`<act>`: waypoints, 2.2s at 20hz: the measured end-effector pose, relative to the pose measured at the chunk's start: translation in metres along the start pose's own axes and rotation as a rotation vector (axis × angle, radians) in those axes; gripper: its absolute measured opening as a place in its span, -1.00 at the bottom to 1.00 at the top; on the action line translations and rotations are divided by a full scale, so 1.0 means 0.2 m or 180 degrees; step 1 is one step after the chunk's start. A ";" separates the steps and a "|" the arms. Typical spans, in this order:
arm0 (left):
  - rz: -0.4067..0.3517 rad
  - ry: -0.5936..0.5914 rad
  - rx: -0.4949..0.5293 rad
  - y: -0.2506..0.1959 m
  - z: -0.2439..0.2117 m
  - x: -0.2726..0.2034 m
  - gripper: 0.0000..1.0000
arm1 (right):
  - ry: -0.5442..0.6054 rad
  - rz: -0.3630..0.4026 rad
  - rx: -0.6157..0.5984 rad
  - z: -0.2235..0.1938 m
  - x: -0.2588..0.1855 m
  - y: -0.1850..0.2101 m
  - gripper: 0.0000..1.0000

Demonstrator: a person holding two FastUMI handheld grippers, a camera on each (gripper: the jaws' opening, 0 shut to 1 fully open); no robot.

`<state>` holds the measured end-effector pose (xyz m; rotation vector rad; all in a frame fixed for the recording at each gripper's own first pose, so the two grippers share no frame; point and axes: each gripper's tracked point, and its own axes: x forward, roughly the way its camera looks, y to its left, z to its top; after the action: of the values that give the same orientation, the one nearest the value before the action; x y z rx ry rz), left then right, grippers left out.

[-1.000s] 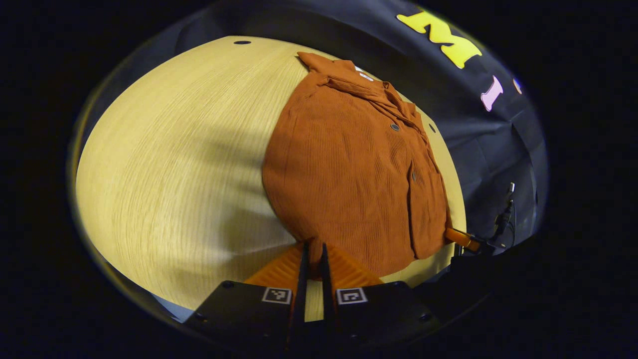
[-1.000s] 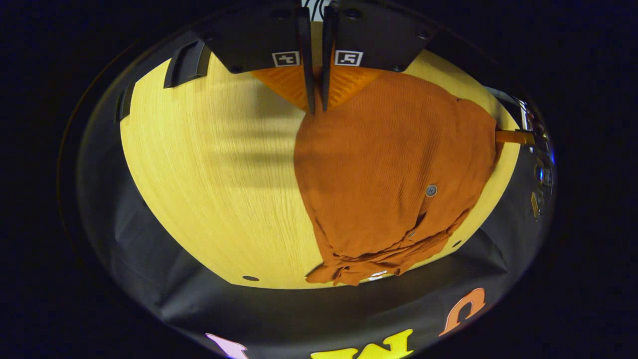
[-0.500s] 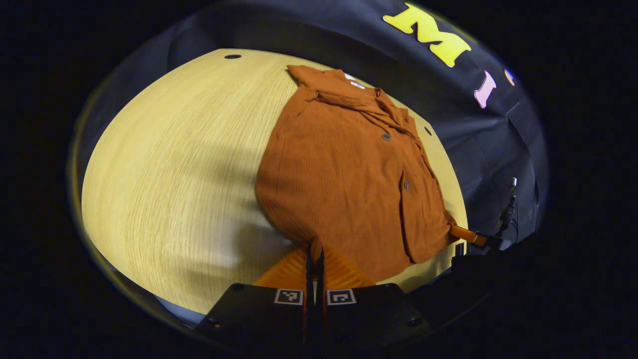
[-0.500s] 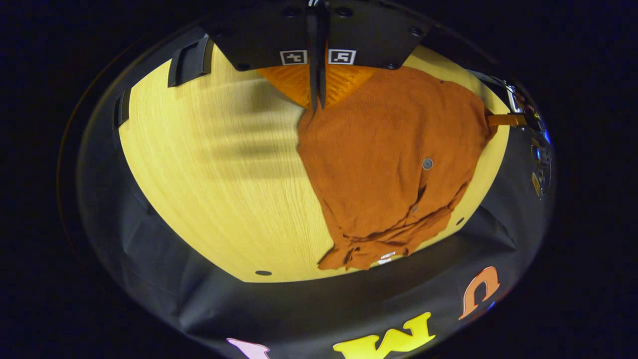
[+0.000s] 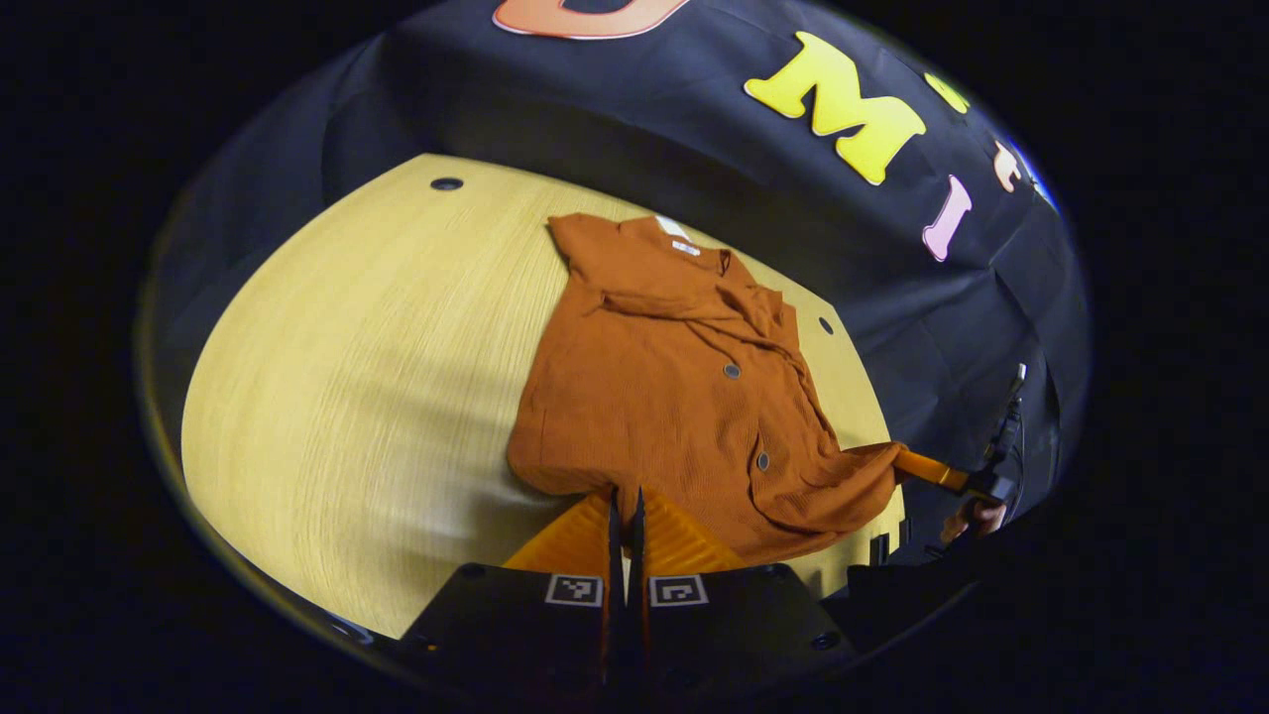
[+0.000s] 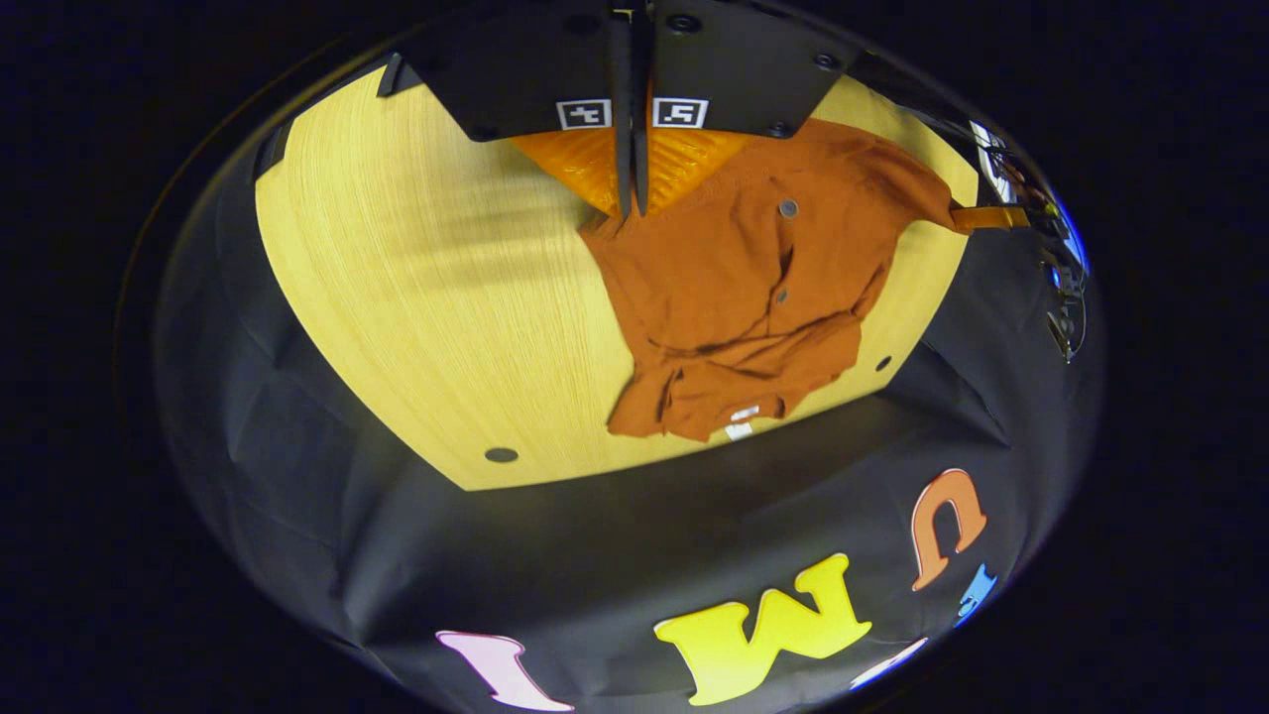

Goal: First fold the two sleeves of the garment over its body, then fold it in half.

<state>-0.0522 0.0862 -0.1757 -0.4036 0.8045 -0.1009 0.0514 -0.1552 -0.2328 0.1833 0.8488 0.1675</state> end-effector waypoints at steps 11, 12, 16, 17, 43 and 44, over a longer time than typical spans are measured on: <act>-0.0183 -0.0773 0.0422 -0.19 0.97 0.29 -0.94 | -0.0576 0.0158 -0.0403 0.84 0.33 0.23 -0.99; -0.0207 -0.0825 0.0431 -0.20 1.06 0.33 -0.94 | -0.0625 0.0163 -0.0442 0.92 0.37 0.25 -0.99; -0.0230 -0.1067 0.0509 -0.18 1.44 0.52 -0.94 | -0.0765 0.0161 -0.0681 1.17 0.61 0.28 -1.00; -0.0302 -0.1125 0.0485 -0.20 1.51 0.58 -0.94 | -0.0787 0.0179 -0.0702 1.22 0.67 0.28 -0.99; 0.0662 -0.1291 0.0259 0.20 1.57 1.26 0.90 | -0.0665 -0.0143 -0.0737 1.16 1.51 0.14 0.51; 0.0684 -0.1319 0.0324 0.18 1.56 1.18 0.90 | -0.0721 -0.0149 -0.0776 1.18 1.44 0.18 0.61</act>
<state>0.3336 0.1606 -0.1559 -0.2281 0.4271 0.1389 0.4143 -0.0791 -0.2822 -0.0460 0.6005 0.2008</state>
